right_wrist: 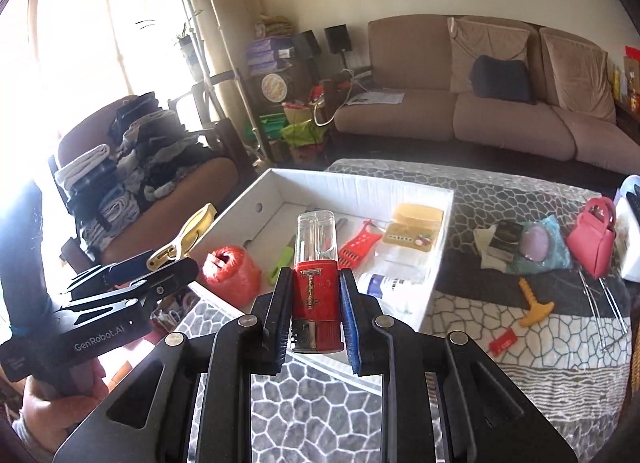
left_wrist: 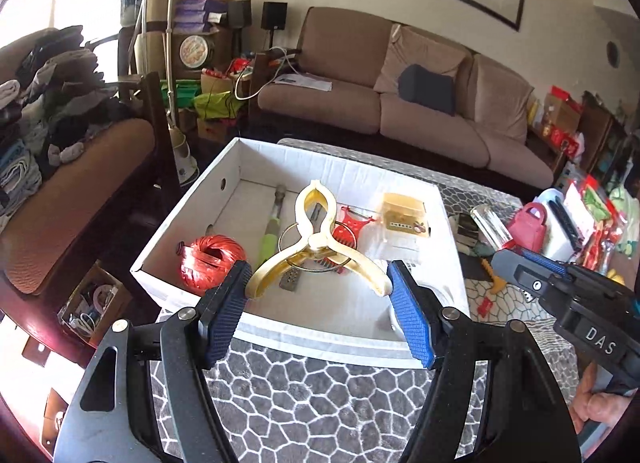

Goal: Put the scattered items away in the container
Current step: 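Grasp the cream clothespin clip with the left gripper and carry it over the box while right holds lighter, then open the right gripper to drop the lighter in the box while the left releases the clip inside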

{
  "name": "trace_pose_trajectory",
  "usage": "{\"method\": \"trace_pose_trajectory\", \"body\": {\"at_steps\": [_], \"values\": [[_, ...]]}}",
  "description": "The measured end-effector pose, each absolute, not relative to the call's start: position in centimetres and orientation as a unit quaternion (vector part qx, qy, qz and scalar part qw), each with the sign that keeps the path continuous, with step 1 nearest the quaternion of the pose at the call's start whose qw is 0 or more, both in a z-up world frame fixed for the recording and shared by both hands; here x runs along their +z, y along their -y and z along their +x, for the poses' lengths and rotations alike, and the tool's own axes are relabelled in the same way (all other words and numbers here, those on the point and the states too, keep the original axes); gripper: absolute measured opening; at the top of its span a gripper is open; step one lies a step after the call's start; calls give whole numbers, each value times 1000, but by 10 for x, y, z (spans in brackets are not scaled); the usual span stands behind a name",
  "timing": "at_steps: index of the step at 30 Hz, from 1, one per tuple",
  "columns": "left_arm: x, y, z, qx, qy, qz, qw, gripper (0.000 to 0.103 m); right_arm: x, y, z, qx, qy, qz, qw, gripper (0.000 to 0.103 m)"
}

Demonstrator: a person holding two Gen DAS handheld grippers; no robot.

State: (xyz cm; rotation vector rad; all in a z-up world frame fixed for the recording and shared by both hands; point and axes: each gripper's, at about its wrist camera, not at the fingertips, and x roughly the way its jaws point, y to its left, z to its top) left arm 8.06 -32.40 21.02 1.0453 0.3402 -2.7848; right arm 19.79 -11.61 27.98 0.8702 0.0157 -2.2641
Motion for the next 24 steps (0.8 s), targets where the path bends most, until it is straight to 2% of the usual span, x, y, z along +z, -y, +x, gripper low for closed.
{"method": "trace_pose_trajectory", "body": {"at_steps": [14, 24], "values": [[141, 369, 24, -905, -116, 401, 80, 67, 201, 215, 121, -816, -17, 450, 362, 22], [130, 396, 9, -900, -131, 410, 71, 67, 135, 268, 79, -747, -77, 565, 343, 22]]}}
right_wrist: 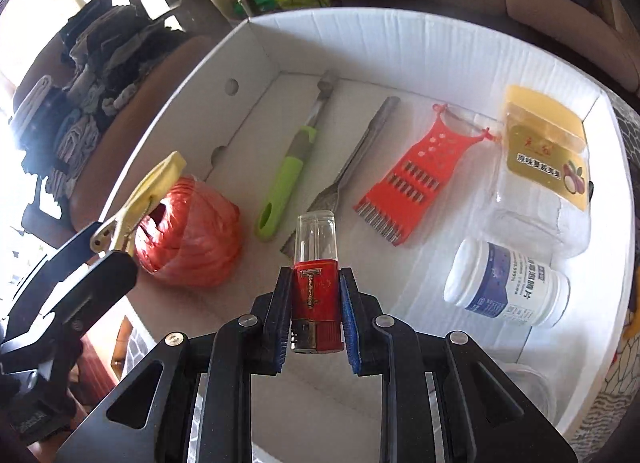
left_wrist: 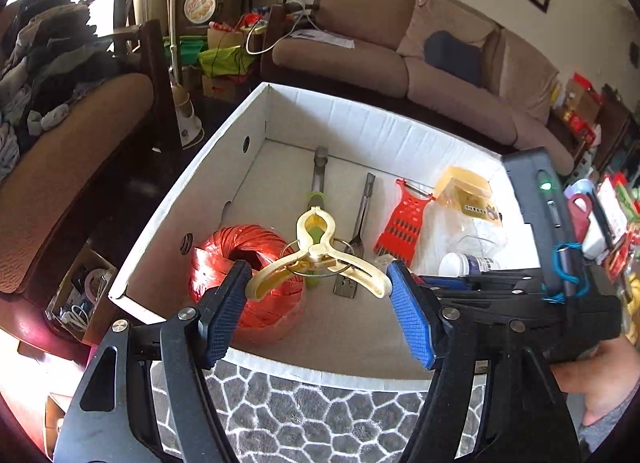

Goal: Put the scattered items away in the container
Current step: 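Open the right gripper to drop the lighter in the box while the left releases the clip inside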

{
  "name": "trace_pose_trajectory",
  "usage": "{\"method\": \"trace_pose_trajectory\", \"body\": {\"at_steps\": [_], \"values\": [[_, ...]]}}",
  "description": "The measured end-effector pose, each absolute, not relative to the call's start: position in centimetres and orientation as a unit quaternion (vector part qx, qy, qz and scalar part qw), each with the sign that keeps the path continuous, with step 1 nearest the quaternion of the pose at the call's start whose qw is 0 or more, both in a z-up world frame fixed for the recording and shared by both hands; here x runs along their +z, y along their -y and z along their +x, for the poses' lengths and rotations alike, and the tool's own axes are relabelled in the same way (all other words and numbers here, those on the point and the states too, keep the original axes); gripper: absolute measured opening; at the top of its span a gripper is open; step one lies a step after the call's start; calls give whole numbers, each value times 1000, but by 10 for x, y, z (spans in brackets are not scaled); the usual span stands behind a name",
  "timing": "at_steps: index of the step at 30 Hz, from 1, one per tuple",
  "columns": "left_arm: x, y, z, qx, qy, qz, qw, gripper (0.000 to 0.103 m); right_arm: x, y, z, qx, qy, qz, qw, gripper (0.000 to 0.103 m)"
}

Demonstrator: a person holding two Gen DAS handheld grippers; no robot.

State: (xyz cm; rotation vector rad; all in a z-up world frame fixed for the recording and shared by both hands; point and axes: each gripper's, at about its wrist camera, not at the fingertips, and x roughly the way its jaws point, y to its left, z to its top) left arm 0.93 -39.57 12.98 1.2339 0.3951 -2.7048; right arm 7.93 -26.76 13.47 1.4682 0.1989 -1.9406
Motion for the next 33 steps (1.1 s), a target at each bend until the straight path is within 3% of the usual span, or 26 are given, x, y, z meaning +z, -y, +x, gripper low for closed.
{"method": "trace_pose_trajectory", "body": {"at_steps": [13, 16, 19, 23, 33], "values": [[126, 398, 5, -897, -137, 417, 59, 67, 96, 289, 70, -716, -189, 611, 280, 23], [126, 396, 3, -896, -136, 419, 57, 67, 102, 287, 71, -721, -213, 601, 271, 28], [125, 394, -1, -893, -132, 426, 53, 67, 121, 272, 73, -733, -193, 587, 285, 31], [120, 387, -12, -887, -139, 438, 45, 67, 153, 241, 76, -755, -168, 560, 299, 43], [101, 357, -40, -880, -146, 448, 57, 67, 198, 177, 87, -780, -97, 521, 333, 47]]}}
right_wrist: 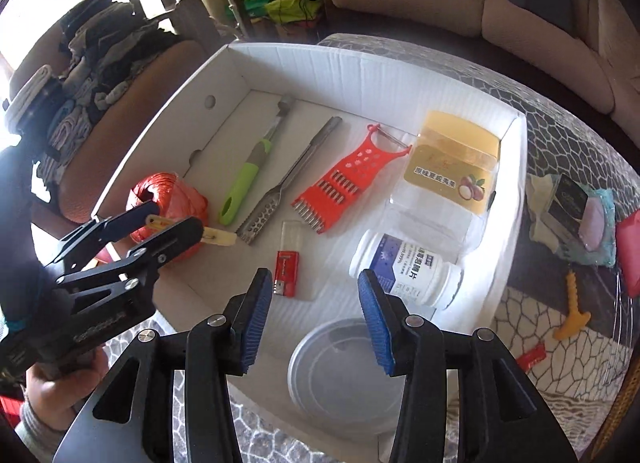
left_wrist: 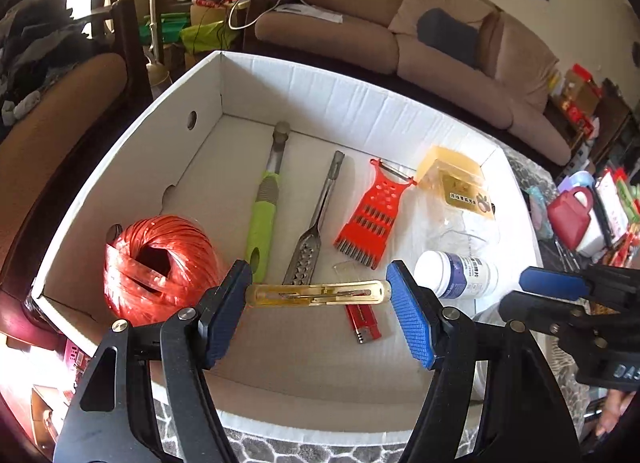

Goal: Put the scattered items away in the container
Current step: 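Open the right gripper to drop the lighter in the box while the left releases the clip inside, then move the left gripper to the red snack packet on the table and grasp it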

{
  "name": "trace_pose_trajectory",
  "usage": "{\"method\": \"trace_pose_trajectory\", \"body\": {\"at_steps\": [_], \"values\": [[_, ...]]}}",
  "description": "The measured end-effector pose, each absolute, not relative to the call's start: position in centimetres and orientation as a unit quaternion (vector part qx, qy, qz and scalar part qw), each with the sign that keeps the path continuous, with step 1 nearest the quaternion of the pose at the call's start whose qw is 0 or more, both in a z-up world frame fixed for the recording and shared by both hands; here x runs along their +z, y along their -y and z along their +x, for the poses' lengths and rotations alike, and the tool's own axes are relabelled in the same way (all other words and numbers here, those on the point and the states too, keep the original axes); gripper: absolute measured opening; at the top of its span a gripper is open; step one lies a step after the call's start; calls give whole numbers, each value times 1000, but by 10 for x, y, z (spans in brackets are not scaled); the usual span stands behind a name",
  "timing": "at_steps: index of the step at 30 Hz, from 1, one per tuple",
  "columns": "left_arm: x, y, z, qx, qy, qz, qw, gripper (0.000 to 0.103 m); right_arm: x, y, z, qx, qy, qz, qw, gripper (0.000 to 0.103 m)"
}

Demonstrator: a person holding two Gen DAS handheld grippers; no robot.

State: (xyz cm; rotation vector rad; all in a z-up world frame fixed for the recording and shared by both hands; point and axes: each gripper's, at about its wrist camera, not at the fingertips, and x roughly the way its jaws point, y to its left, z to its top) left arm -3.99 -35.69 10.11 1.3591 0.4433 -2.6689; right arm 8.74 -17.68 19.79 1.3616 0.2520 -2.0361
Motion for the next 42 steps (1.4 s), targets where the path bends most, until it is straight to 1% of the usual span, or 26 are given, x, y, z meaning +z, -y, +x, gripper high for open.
{"method": "trace_pose_trajectory", "body": {"at_steps": [5, 12, 13, 14, 15, 16, 18, 26, 34, 37, 40, 41, 42], "values": [[85, 348, -53, -876, -139, 456, 76, 67, 205, 162, 98, -778, -76, 516, 350, 47], [68, 338, -49, -863, -124, 484, 77, 68, 201, 151, 111, -776, -77, 509, 365, 48], [68, 338, -46, -862, -125, 486, 77, 69, 200, 151, 111, -775, -76, 509, 367, 48], [69, 338, -44, -861, -127, 487, 78, 77, 198, 150, 112, -774, -75, 511, 367, 48], [72, 340, -40, -861, -131, 485, 79, 80, 196, 149, 113, -773, -74, 512, 367, 48], [75, 340, -37, -863, -133, 481, 77, 80, 195, 148, 114, -773, -73, 512, 367, 48], [83, 344, -32, -864, -142, 477, 79, 86, 194, 147, 117, -773, -70, 513, 367, 48], [117, 353, -12, -872, -141, 460, 87, 87, 202, 146, 133, -775, -71, 509, 367, 49], [149, 337, 13, -881, -125, 450, 81, 87, 225, 139, 152, -786, -77, 496, 360, 49], [161, 326, 23, -885, -117, 445, 76, 87, 234, 130, 159, -794, -74, 491, 352, 55], [173, 310, 32, -890, -99, 440, 75, 88, 241, 116, 164, -801, -69, 487, 342, 65], [176, 304, 34, -891, -96, 438, 70, 90, 242, 111, 166, -802, -68, 488, 339, 76], [180, 298, 37, -893, -95, 436, 66, 93, 243, 106, 167, -803, -68, 489, 335, 94]]}}
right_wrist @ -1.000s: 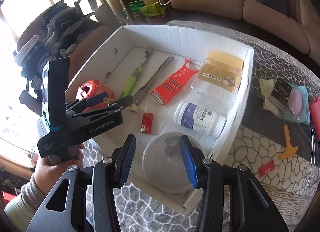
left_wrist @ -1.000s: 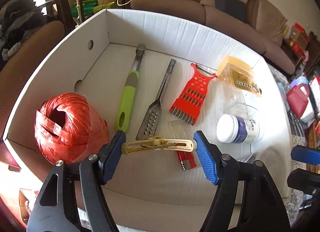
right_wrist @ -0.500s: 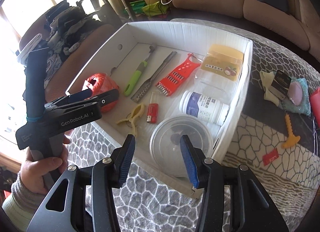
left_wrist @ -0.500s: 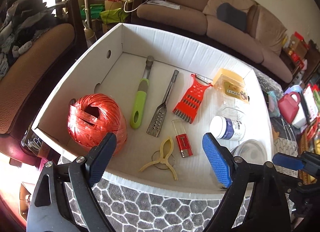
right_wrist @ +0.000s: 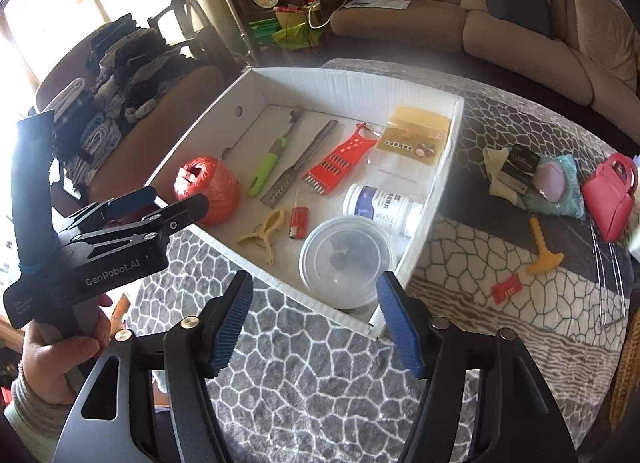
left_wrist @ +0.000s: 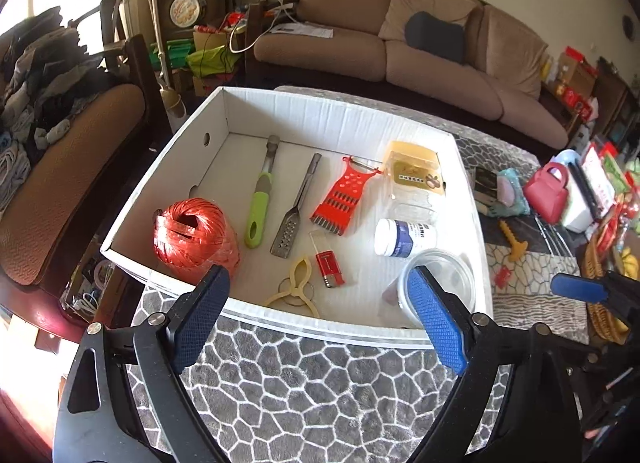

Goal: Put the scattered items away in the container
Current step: 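Move the left gripper to the red snack packet on the table and grasp it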

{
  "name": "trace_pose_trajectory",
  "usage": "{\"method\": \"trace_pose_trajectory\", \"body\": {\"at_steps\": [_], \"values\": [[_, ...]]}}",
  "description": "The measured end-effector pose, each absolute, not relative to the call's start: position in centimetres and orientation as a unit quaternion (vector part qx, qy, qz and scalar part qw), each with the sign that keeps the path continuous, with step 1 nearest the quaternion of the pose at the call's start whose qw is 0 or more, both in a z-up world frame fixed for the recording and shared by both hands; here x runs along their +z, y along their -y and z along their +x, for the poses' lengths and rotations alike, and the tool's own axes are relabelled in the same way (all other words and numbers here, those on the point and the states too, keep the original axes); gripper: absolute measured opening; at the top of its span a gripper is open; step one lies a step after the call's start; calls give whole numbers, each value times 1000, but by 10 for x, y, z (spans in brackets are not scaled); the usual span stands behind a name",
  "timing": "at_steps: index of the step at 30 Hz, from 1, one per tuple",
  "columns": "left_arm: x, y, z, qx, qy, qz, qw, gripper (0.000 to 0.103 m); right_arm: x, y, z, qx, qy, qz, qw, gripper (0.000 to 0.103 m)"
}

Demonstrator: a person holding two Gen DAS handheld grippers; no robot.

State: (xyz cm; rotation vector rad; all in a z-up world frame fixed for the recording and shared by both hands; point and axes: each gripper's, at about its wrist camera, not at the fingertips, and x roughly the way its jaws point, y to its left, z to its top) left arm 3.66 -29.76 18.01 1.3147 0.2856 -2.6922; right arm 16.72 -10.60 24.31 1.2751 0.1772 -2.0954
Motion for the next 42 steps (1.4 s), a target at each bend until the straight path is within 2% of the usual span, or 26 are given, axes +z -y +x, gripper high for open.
{"method": "trace_pose_trajectory", "body": {"at_steps": [1, 7, 9, 20, 34, 42], "values": [[184, 291, 39, -894, -93, 434, 61, 94, 244, 100, 169, -805, -69, 488, 329, 103], [204, 246, 53, -901, -77, 425, 32, 95, 255, 51, 181, -820, -37, 485, 303, 103], [208, 228, 56, -902, -73, 425, 19, 103, 259, 33, 185, -826, -28, 481, 293, 103], [206, 126, 67, -900, -31, 433, -30, 103, 258, -71, 200, -851, 22, 469, 234, 103], [151, 38, 43, -882, -5, 465, -80, 103, 224, -183, 181, -894, 43, 429, 121, 103], [97, 16, 15, -879, 12, 466, -101, 103, 187, -207, 163, -905, 52, 410, 99, 103]]}}
